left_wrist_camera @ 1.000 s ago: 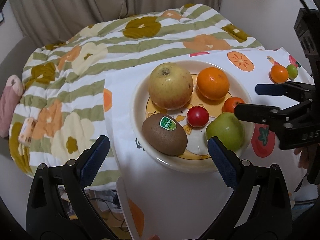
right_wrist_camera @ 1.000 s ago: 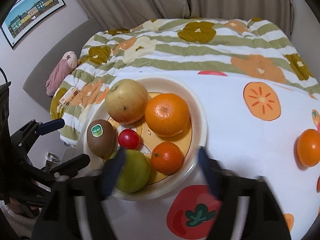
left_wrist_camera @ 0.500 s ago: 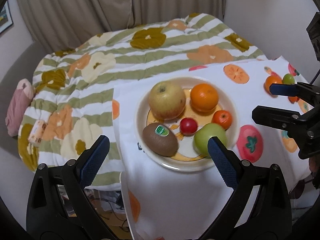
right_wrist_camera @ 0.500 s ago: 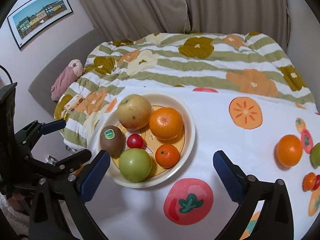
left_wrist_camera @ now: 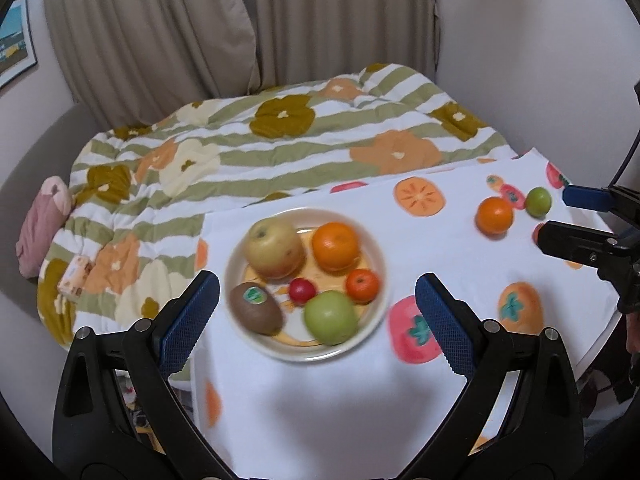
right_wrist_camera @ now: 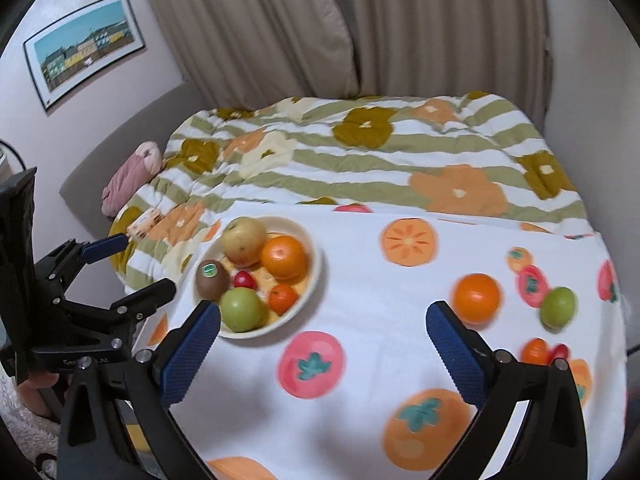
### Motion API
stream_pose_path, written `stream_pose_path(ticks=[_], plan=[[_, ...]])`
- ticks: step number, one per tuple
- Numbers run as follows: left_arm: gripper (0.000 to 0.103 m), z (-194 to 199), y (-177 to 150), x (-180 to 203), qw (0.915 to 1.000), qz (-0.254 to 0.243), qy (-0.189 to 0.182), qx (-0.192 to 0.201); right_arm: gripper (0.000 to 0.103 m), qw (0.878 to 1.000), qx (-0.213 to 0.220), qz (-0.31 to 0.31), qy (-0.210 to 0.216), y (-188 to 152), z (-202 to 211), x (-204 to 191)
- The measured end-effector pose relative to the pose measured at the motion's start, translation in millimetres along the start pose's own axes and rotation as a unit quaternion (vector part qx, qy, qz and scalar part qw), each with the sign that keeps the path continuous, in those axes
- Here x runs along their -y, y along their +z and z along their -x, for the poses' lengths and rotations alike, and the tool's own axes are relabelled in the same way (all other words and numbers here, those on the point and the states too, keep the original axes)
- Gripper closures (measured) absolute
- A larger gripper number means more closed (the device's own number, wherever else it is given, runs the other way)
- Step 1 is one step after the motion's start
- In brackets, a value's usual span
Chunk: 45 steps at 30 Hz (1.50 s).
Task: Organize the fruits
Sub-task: 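Move both open tools back toward the large orange and green apple, then grasp the large orange with the left tool while the right tool grasps the green apple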
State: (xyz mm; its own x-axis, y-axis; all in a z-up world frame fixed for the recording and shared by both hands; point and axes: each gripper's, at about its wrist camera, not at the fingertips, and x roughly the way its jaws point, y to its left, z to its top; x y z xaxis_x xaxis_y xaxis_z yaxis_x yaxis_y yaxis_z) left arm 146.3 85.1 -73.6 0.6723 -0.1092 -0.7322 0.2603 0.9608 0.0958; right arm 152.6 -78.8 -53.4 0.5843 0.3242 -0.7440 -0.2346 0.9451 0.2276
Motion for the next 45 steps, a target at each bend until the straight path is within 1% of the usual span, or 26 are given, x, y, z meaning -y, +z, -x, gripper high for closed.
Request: stream_pose_path(ticks=[5,7,12,16,21,27,35,44,45], plan=[[0.0,2.2,7.6,33.7,0.9999,0.002,-0.014,0.007,0.0,0.999,0.007,-0.009,-0.037,-9.5,26.0,40.6],[0.0,1.2,10.7,49.0,0.9998,0.001,-0.018,0.007,0.0,0.999,0.009,-0.014,-0.046,-11.9,33.8,56.5],[0.0,-5.5,18.4,87.2,0.9995,-0.002,-0.03,0.005,0.0,0.998,0.011,-0.022,-0.059,-15.6,47.7,97.1],[0.0,-19.2,24.4,113.7,0.9992,0.003,-0.039,0.001,0.0,0.998,0.008,-0.024,-0.066,-17.9,49.3,127.3],[0.0,-42.1,29.8,146.8,0.9992,-0.002,-0.041,-0.002,0.0,0.997,-0.006,-0.025,-0.071,-21.6,39.0,166.6],[0.0,-71.5,31.9,179.0,0.9989,-0.012,-0.045,-0.012,0.0,0.997,-0.016,-0.027,-0.067,-25.0,21.1,204.5],[0.0,-112.1,33.8,214.1,0.9983,-0.026,-0.048,-0.023,0.0,0.998,-0.025,-0.027,-0.056,-28.3,-8.3,232.2],[0.0,-148.5,34.7,236.2,0.9977,-0.037,-0.046,-0.033,0.001,0.998,-0.034,-0.038,-0.047,-31.4,-35.4,254.5],[0.002,-152.0,34.3,237.9,0.9976,-0.038,-0.045,-0.035,0.001,0.998,-0.034,-0.038,-0.047,-32.0,-36.8,254.9]])
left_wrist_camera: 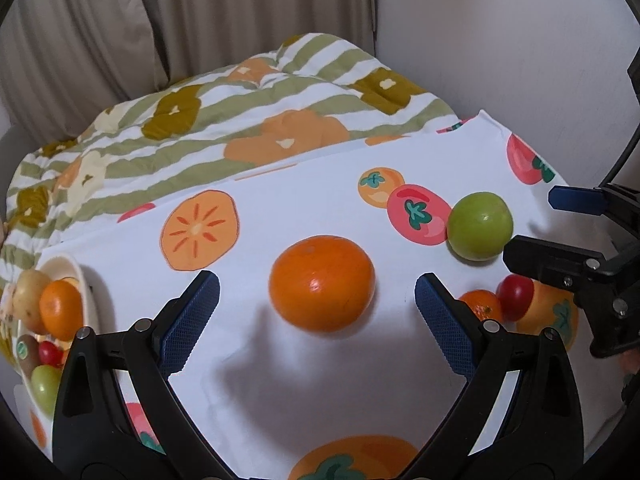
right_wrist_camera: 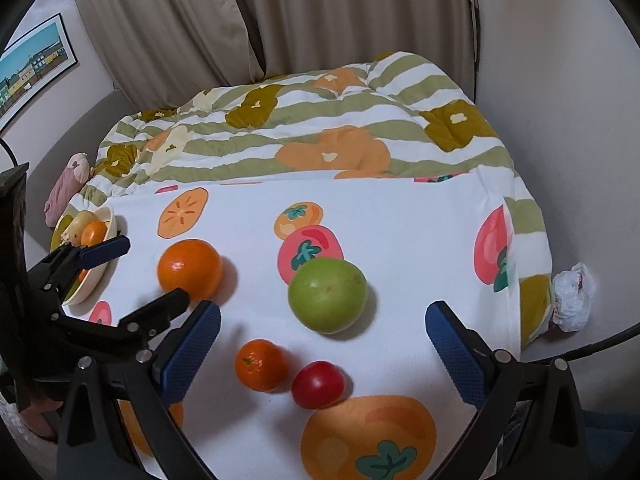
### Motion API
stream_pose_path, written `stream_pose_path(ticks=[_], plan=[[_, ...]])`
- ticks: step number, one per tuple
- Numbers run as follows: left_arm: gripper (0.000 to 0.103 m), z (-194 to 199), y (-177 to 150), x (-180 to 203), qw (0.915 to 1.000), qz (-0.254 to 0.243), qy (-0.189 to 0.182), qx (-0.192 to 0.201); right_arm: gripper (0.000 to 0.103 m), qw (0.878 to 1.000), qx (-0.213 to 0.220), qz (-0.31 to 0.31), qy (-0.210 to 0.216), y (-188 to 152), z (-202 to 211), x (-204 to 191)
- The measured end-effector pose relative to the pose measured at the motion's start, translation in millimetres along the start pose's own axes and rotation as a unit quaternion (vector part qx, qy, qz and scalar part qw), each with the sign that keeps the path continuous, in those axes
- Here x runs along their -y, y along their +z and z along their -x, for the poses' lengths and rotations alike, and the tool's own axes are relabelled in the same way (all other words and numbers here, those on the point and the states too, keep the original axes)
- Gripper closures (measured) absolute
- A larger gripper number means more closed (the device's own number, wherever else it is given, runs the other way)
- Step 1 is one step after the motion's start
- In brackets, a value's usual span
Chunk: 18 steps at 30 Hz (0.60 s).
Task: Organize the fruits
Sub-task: 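Grasp the large orange with the left tool while the right tool grasps the green apple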
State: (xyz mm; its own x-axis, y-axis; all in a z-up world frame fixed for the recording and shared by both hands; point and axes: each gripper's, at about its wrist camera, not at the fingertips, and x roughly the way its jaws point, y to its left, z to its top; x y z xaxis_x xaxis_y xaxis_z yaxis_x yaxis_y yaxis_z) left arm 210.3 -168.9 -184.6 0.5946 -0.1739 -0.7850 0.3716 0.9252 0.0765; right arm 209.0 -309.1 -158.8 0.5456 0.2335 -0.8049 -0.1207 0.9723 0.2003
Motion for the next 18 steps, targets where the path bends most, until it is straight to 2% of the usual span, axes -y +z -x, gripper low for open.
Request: stream_pose_path(ticks=[3,6,10,16,18], plan=[[0.015,-8.7,0.3,3.3,0.9999,-0.003,0.003,-0.01,0.004,1.0,-0.004,0.002,0.001,-1.9,-5.7,1.6],[0.018,-14.0,0.2,5.6,0.9999,-0.002,0.007,-0.014,0.007,1.0,-0.012,0.002,0.003,-3.0,-11.6,2.7],[0.034,-18.5,-0.7,5.4,0.9997,0.006,0.009,-0.02,0.012,1.0,-0.015,0.01,0.007,-2.9,-16.6,2.0],[0.035,-18.0,-3.2,4.3,0.9999,0.004,0.009,-0.014,0.02,1.0,-0.02,0.018,0.011,-1.7,-24.9,-0.3],[0.035,-17.2,-4.1,4.2,0.9999,0.005,0.008,-0.013,0.026,1.0,-0.022,0.02,0.011,-0.9,-27.4,-0.8]])
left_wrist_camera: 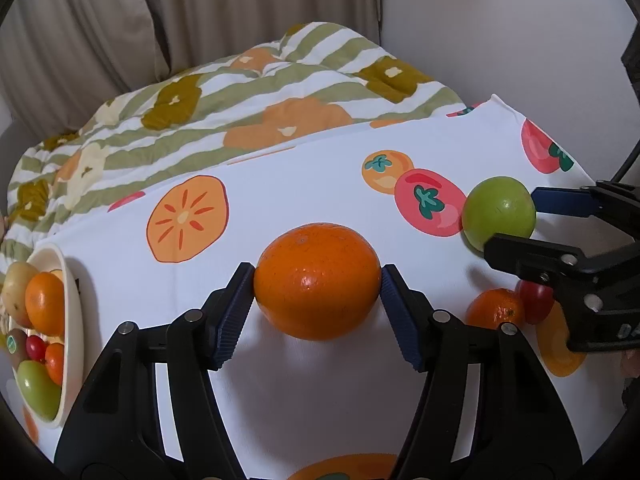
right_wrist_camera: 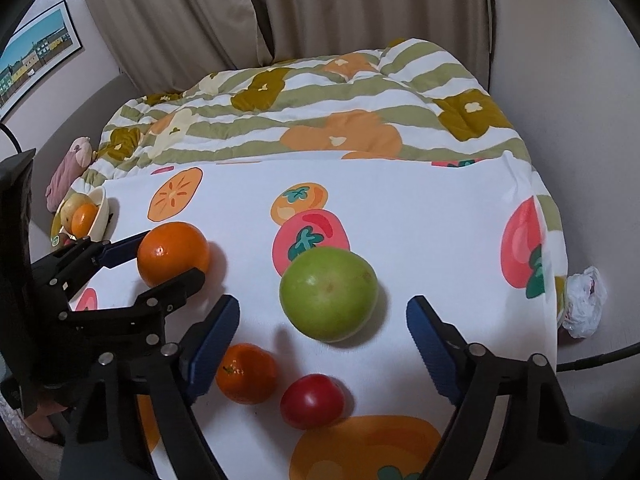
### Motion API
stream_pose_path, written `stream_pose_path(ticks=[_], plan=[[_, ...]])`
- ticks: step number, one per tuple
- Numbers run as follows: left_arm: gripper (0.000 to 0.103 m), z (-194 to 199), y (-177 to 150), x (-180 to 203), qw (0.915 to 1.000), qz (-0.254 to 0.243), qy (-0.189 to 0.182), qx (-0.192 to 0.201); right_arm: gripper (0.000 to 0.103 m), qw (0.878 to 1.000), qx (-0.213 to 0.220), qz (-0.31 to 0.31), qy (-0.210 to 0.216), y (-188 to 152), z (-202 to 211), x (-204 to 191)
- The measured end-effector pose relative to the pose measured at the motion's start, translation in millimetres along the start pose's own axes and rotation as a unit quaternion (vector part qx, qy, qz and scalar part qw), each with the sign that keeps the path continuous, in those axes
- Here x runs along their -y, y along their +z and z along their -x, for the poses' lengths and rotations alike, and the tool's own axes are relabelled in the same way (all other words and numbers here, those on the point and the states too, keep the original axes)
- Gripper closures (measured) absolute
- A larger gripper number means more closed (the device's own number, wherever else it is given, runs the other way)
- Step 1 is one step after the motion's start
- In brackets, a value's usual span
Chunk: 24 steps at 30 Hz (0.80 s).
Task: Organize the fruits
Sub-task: 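Grasp the large orange with the left tool while the right tool grasps the green apple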
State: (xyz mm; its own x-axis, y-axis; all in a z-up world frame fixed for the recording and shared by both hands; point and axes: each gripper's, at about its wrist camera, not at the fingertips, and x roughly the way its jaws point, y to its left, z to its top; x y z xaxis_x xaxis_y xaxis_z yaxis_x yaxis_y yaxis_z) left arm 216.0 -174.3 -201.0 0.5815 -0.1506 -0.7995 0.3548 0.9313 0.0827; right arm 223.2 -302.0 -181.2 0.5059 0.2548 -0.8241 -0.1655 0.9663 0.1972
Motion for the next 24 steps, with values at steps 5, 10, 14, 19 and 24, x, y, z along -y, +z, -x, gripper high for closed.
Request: stream_pose_path(ticks=[5,10,14,19,24], plan=[[0.035,3.4,-3.3,-2.0,1.0,0.003,0.002,-0.003,0.033,1.0,-0.005,-0.001,0.004,1.6,-6.2,-0.9],[0.035,7.5,-9.1,-8.5,0.9999,0.007,0.011,-0.006,0.034,1.0,-0.004,0.004,0.003,4.2,-9.7,-4.5],[0.035,10.6,-12.3,-13.3,0.9998,0.01,0.017,-0.008,0.039,1.0,-0.005,0.004,-0.005,5.3,-12.5,-4.8],[0.035,15.4,-16.2,-19.6,0.9996,0.018,0.02,-0.008,0.052,1.0,-0.01,0.002,-0.014,6.6,-14.4,-0.3],[0.035,22.5,-16.7,-28.7,0.9993,0.03,0.021,0.0,0.052,1.0,-0.009,0.007,-0.017,7.9,-13.1,-0.7]])
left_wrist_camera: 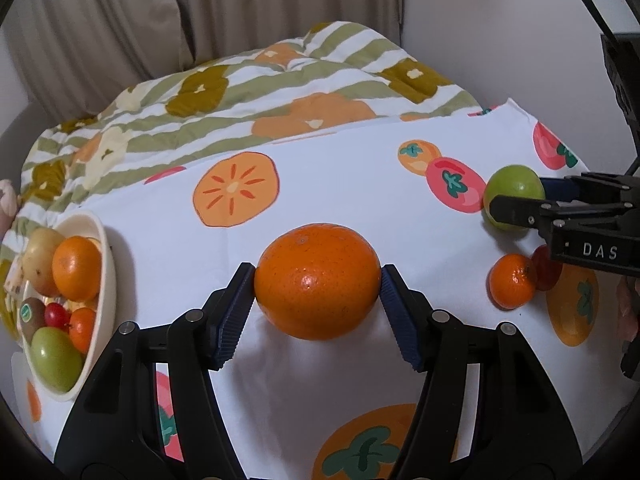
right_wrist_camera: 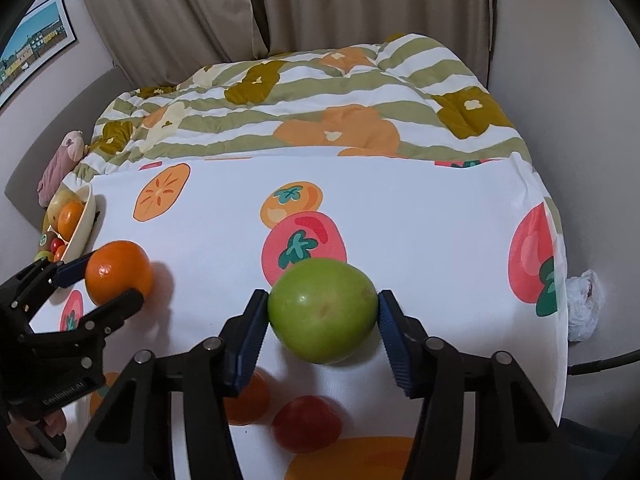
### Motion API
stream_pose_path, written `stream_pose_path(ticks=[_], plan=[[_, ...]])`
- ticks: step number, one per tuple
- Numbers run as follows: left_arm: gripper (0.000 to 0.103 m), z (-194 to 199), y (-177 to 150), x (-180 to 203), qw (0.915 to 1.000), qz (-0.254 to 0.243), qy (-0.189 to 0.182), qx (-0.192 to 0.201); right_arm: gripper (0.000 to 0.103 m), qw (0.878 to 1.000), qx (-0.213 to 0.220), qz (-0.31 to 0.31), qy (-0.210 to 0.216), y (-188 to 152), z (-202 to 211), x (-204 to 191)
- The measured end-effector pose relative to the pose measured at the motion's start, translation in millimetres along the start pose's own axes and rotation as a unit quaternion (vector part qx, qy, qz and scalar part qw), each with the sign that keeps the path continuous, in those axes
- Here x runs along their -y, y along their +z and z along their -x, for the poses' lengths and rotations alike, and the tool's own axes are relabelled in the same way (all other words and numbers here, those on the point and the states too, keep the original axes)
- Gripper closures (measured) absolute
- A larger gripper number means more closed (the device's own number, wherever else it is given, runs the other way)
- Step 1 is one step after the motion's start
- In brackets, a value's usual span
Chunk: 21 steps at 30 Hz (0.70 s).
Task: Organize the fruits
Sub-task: 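Grasp the large orange with the left tool while the right tool grasps the green apple, then carry the orange and green apple over the bowl with both tools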
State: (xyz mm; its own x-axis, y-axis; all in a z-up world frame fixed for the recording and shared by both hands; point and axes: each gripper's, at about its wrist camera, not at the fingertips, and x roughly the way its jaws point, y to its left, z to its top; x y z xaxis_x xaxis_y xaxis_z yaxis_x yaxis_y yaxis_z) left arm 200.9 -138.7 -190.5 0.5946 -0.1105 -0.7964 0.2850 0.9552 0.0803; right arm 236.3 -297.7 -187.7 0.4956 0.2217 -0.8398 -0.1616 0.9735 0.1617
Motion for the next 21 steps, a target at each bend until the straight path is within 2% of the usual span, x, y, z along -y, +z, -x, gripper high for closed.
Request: stream_pose_path(ticks=[5,21], plan=[[0.035,12.2,3.1,-11.7,0.9999,0.012,0.001,0.013,0.052,1.0,0.011,0.019,0.011,4.3,11.0,-14.5],[0.035,73.8,2.7,-75.8,0.9971,0.052,0.032,0.045,0.052,0.995,0.044,0.076,0.056,25.1,57.0,-106.1]])
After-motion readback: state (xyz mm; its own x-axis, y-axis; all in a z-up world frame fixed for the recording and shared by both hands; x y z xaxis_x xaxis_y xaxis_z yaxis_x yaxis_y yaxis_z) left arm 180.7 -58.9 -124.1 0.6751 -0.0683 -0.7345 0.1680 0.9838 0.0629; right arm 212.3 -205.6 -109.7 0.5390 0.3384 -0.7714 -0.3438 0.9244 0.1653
